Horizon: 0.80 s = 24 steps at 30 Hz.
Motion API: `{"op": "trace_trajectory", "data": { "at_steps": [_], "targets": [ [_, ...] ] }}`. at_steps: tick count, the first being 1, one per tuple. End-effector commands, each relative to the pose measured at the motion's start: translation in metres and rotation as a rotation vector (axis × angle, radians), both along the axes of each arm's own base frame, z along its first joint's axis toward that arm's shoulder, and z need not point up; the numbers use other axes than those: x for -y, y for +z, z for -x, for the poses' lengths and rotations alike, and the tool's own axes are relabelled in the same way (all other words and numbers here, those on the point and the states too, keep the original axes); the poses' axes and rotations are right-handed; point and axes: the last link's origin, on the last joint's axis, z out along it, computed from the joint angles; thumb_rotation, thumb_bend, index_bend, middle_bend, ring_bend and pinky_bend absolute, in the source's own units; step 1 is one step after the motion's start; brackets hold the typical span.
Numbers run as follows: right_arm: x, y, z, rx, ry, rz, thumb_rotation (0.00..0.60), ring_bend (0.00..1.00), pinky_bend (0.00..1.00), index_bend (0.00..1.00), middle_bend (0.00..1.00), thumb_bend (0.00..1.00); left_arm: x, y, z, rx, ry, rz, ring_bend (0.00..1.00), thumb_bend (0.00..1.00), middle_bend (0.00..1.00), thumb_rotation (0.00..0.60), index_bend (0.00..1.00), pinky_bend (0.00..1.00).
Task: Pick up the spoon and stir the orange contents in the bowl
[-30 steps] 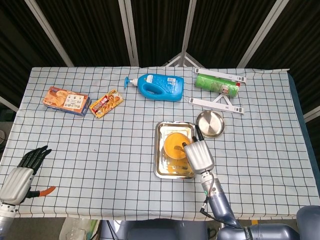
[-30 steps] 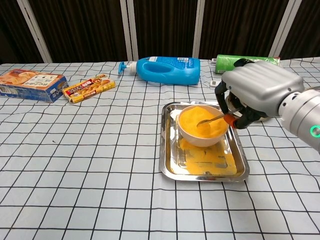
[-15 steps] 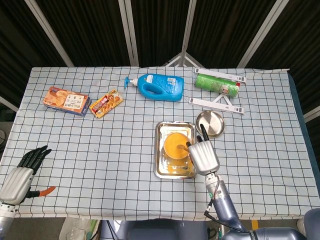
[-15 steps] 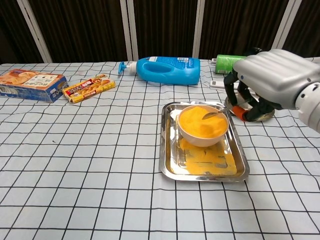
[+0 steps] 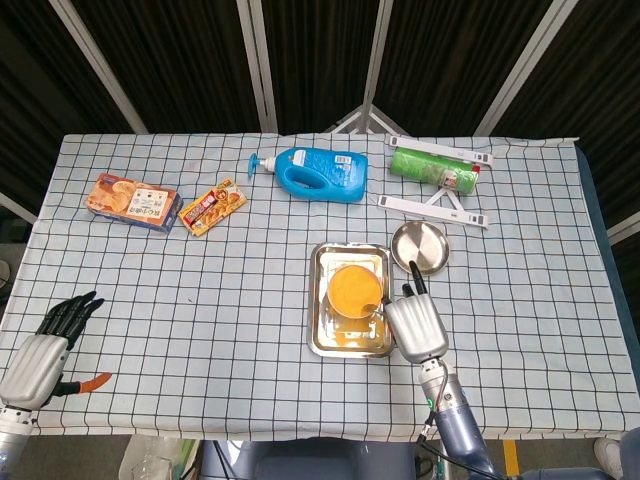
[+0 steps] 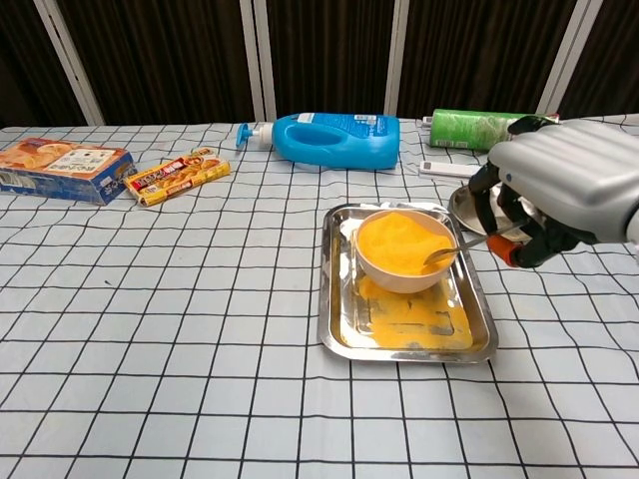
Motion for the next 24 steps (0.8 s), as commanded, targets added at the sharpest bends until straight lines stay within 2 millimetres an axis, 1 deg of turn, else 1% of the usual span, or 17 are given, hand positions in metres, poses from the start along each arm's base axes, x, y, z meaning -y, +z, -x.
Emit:
{"op": "trace_trajectory", "data": {
  "at_steps": [1, 10, 14, 24],
  "targets": [
    [0.002, -0.004, 0.002, 0.009, -0.021, -0.006, 0.6, 0.39, 0.0, 0.93, 0.79, 0.78, 0.0, 0.0, 0.0, 0.001, 0.0, -0.001, 0.0, 0.0, 0.0, 0.6, 0.0, 0.0],
    [0.015, -0.014, -0.001, 0.026, -0.021, 0.009, 0.6, 0.39, 0.0, 0.93, 0.79, 0.78, 0.0, 0.0, 0.0, 0.003, 0.003, 0.002, 0.0, 0.0, 0.0, 0.6, 0.0, 0.0],
    [0.021, -0.018, -0.006, 0.028, -0.014, 0.018, 0.6, 0.39, 0.0, 0.93, 0.79, 0.78, -0.001, 0.0, 0.0, 0.005, 0.003, 0.001, 0.0, 0.0, 0.0, 0.6, 0.0, 0.0],
    [0.026, -0.018, -0.02, 0.049, 0.016, 0.037, 0.6, 0.39, 0.0, 0.93, 0.79, 0.78, -0.001, 0.001, 0.0, 0.007, 0.004, 0.002, 0.0, 0.0, 0.0, 0.6, 0.0, 0.0]
  ]
}}
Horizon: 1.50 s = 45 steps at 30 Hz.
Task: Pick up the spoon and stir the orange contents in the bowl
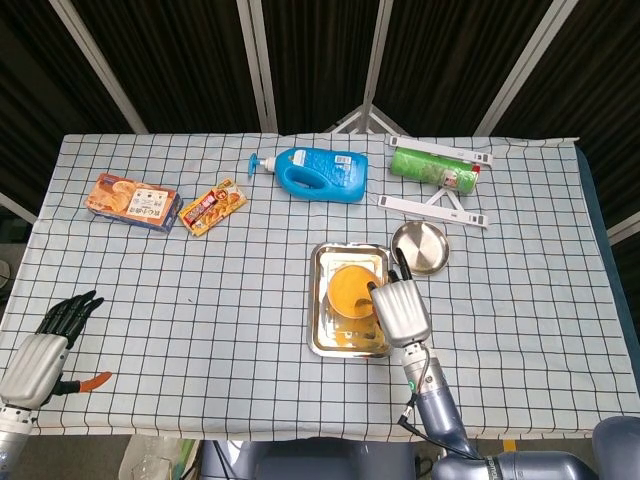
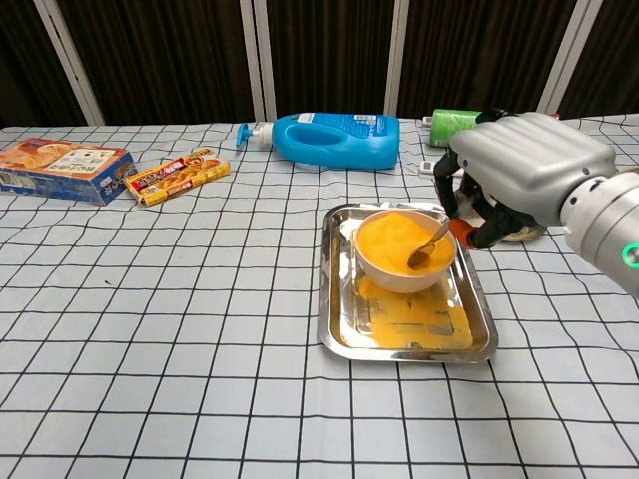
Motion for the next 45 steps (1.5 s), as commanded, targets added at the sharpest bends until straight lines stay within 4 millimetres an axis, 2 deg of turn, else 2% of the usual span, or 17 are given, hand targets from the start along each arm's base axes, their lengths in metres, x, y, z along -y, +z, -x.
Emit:
{"op": "trace_trajectory", "data": {
  "at_steps": [1, 13, 29, 45],
  "targets": [
    [0.001, 0.0, -0.001, -0.003, 0.001, 0.002, 0.6, 0.39, 0.0, 0.93, 0.79, 0.78, 0.0, 0.0, 0.0, 0.0, 0.0, -0.001, 0.0, 0.0, 0.0, 0.6, 0.0, 0.0],
    [0.007, 0.007, 0.001, -0.006, -0.013, 0.031, 0.6, 0.39, 0.0, 0.93, 0.79, 0.78, 0.0, 0.0, 0.0, 0.001, 0.001, -0.003, 0.0, 0.0, 0.0, 0.6, 0.0, 0.0],
    [-0.012, 0.022, 0.018, -0.011, -0.029, 0.013, 0.6, 0.39, 0.0, 0.93, 0.79, 0.78, 0.0, 0.0, 0.0, -0.003, 0.0, -0.002, 0.0, 0.0, 0.0, 0.6, 0.0, 0.0],
    [-0.006, 0.001, 0.021, 0.01, -0.056, -0.009, 0.6, 0.39, 0.0, 0.93, 0.79, 0.78, 0.0, 0.0, 0.0, 0.002, 0.001, -0.001, 0.0, 0.0, 0.0, 0.6, 0.0, 0.0]
  ]
}}
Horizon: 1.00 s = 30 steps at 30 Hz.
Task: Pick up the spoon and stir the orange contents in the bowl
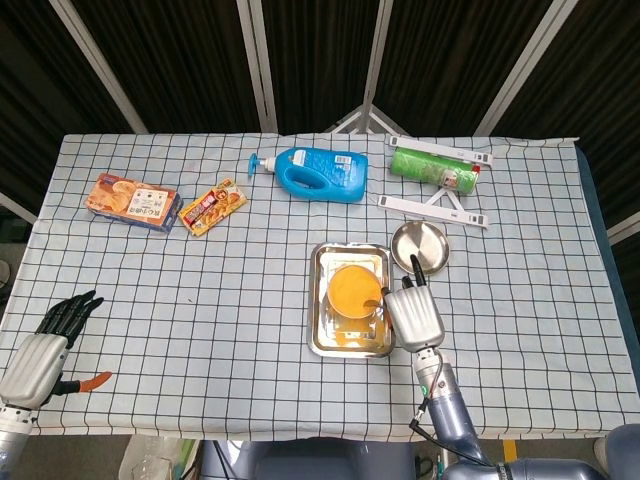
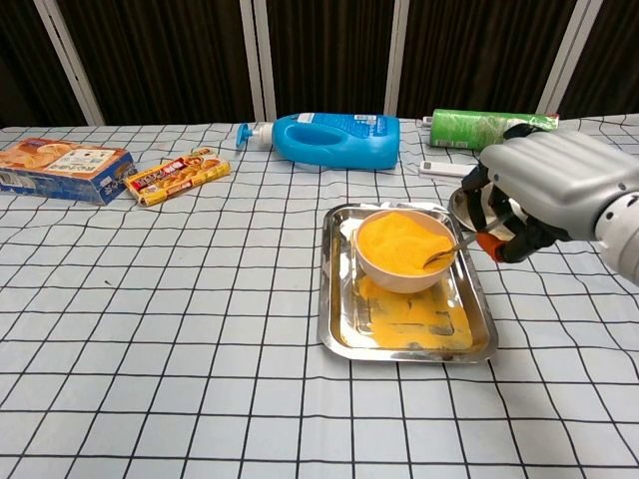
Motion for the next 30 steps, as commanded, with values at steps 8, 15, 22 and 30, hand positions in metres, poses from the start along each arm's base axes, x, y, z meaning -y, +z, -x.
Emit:
{"op": "trace_trajectory", "data": {
  "at_steps": [8, 15, 22, 30],
  "targets": [
    [0.007, -0.006, -0.005, 0.053, 0.027, 0.031, 0.6, 0.39, 0.0, 0.93, 0.79, 0.78, 0.0, 0.0, 0.0, 0.001, -0.002, 0.0, 0.0, 0.0, 0.0, 0.6, 0.0, 0.0],
    [0.012, -0.005, -0.011, 0.09, 0.044, 0.058, 0.6, 0.39, 0.0, 0.93, 0.79, 0.78, 0.0, 0.0, 0.0, 0.002, -0.001, -0.001, 0.0, 0.0, 0.0, 0.6, 0.0, 0.0],
    [0.016, -0.005, -0.014, 0.091, 0.045, 0.067, 0.6, 0.39, 0.0, 0.93, 0.79, 0.78, 0.0, 0.0, 0.0, 0.002, -0.001, 0.0, 0.0, 0.0, 0.0, 0.6, 0.0, 0.0],
    [0.019, 0.0, -0.015, 0.083, 0.049, 0.088, 0.6, 0.39, 0.0, 0.93, 0.79, 0.78, 0.0, 0.0, 0.0, 0.003, 0.0, 0.001, 0.0, 0.0, 0.0, 0.6, 0.0, 0.0]
  ]
}}
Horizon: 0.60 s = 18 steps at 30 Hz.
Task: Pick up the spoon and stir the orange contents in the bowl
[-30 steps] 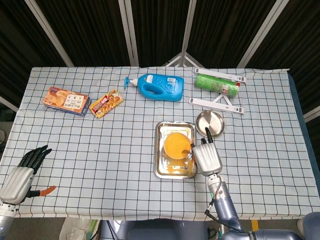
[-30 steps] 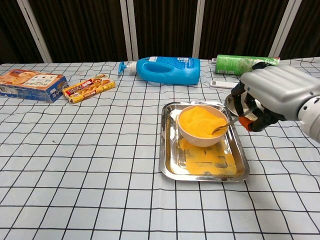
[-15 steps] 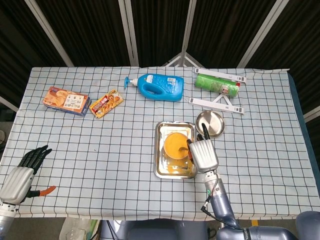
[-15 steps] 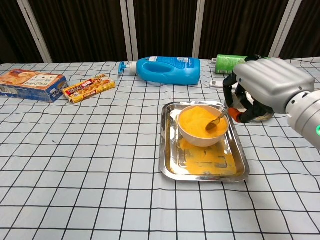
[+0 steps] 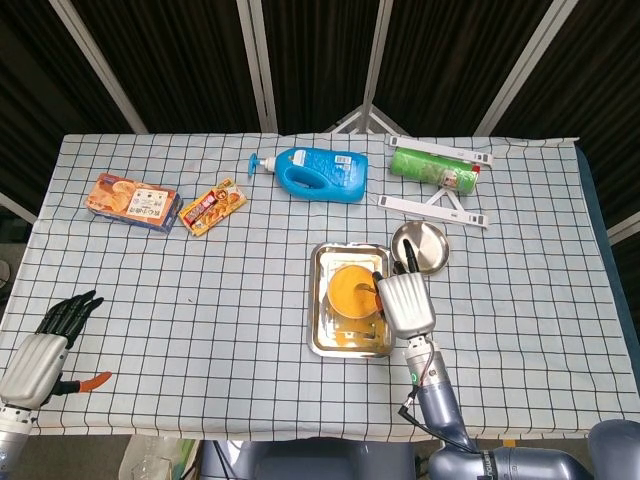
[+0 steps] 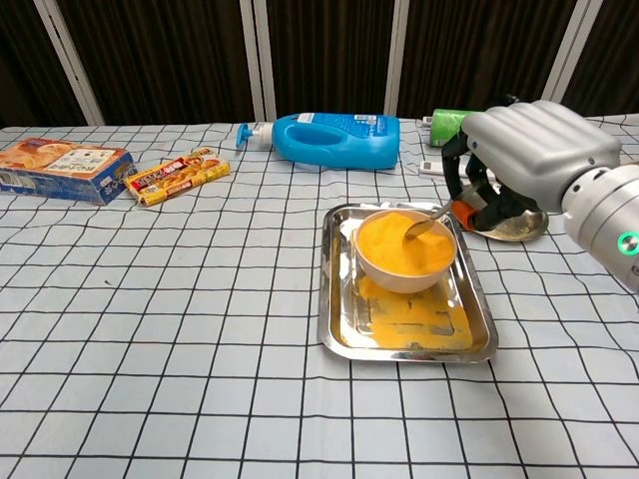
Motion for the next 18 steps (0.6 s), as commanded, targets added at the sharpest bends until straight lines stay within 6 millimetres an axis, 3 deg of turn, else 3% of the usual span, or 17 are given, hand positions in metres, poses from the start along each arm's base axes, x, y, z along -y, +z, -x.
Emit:
{"op": "trace_trajectory", "data": {
  "at_steps": [1, 18],
  "targets": [
    [0.001, 0.003, -0.001, 0.013, 0.002, 0.01, 0.6, 0.39, 0.0, 0.93, 0.79, 0.78, 0.0, 0.0, 0.0, 0.0, -0.001, 0.0, 0.0, 0.0, 0.0, 0.6, 0.0, 0.0],
    [0.001, -0.007, -0.003, 0.024, 0.017, -0.012, 0.6, 0.39, 0.0, 0.93, 0.79, 0.78, 0.0, 0.0, 0.0, 0.002, 0.001, 0.003, 0.0, 0.0, 0.0, 0.6, 0.0, 0.0]
  ]
}}
